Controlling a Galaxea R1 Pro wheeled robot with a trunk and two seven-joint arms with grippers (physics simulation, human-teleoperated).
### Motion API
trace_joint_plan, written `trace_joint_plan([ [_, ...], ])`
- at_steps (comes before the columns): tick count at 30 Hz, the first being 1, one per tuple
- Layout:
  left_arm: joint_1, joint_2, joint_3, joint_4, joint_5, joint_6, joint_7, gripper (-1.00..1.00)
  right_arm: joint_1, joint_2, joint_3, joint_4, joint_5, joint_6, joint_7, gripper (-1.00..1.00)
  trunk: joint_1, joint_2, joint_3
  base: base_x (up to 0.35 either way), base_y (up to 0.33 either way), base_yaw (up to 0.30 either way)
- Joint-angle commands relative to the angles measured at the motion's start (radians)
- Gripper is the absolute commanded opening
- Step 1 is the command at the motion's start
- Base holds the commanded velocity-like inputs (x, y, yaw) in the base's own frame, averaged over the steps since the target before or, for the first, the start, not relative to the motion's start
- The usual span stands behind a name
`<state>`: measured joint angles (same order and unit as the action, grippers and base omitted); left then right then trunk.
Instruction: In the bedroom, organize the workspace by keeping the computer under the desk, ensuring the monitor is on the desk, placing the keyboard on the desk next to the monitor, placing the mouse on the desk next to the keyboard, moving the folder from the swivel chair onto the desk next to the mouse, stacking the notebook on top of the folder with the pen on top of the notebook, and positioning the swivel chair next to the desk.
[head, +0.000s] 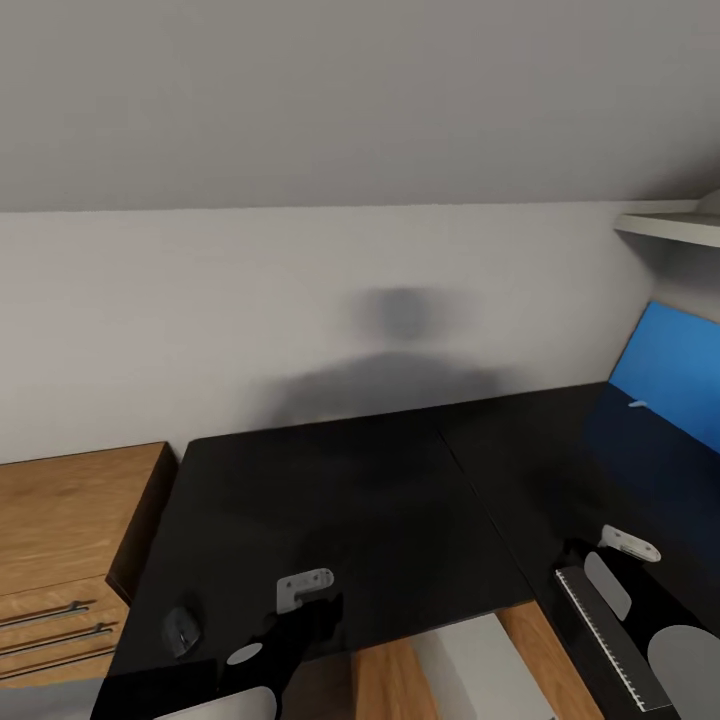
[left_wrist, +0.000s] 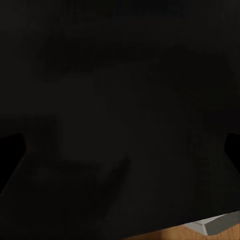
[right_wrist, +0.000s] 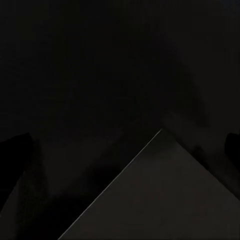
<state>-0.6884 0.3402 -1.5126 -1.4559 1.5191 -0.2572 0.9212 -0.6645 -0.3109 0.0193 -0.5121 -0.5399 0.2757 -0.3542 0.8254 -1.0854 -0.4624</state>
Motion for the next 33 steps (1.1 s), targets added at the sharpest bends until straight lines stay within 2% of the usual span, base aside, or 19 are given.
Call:
trace_joint_plan([
  [1,-0.002,0.0,-0.003,-0.001,0.006,-0.006,0.002,1.0,0.0,0.0,0.002,0.022,-0.008,0.008,-0.005,1.0,0.0,-0.001,-0.001,0.0,0.0,0.0],
  [25,-0.002,0.0,-0.003,-0.001,0.007,-0.007,0.001,1.0,0.0,0.001,0.004,0.023,-0.008,0.008,-0.005,1.0,0.0,-0.001,-0.001,-0.063,0.0,0.0],
  [33,-0.002,0.0,-0.003,-0.001,0.008,-0.007,0.001,1.0,0.0,0.002,0.004,0.023,-0.008,0.007,-0.005,1.0,0.0,-0.001,-0.001,-0.145,0.129,0.0],
])
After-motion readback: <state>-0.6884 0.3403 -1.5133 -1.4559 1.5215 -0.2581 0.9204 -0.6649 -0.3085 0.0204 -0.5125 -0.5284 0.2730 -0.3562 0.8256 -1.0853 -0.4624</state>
